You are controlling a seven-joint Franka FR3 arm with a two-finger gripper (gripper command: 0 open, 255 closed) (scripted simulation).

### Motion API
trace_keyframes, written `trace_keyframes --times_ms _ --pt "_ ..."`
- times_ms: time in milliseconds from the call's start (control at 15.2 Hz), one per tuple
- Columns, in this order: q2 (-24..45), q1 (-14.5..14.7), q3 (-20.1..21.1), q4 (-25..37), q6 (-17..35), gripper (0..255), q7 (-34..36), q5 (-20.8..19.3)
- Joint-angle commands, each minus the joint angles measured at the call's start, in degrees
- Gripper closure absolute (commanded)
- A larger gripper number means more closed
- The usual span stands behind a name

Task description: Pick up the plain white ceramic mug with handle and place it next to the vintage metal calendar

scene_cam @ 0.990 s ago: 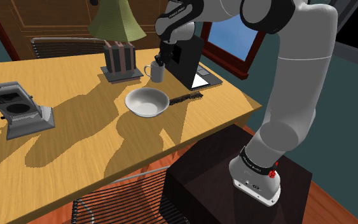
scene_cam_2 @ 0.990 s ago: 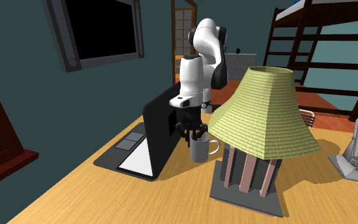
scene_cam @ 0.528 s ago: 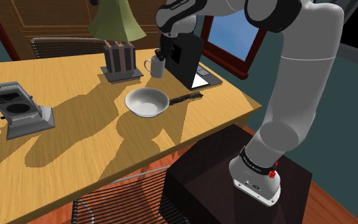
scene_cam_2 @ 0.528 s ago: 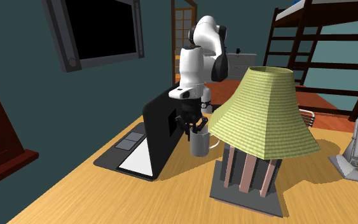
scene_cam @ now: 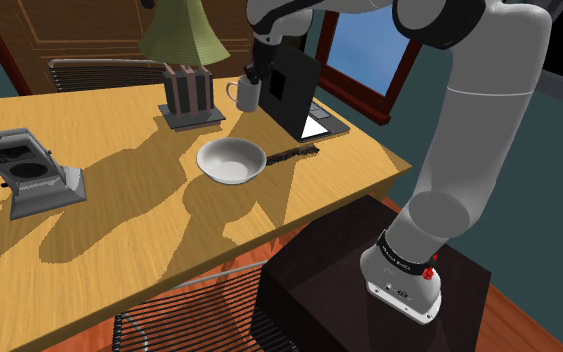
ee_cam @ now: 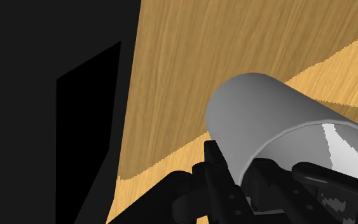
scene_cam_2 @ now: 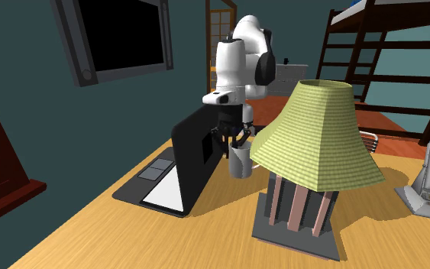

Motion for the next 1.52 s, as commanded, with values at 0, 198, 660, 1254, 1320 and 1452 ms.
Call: trace_keyframes --times_ms 0,198,660,1254,1320,1452 --pt "-0.5 0.0 0.0 0.9 -1.4 255 0.2 -0.2" --pt "-1.1 0.0 -0.1 2.4 -3.5 255 0.4 -0.4" --pt "-2.2 0.0 -0.2 6.4 -8.5 255 0.8 -0.7" --pt "-2.6 -0.1 -0.3 12.7 -15.3 255 1.3 -1.0" --pt "-2.6 -0.1 -0.4 13.5 -16.0 255 1.4 -1.0" --pt "-2.5 -0.1 -0.4 15.2 -17.6 255 1.5 -1.1"
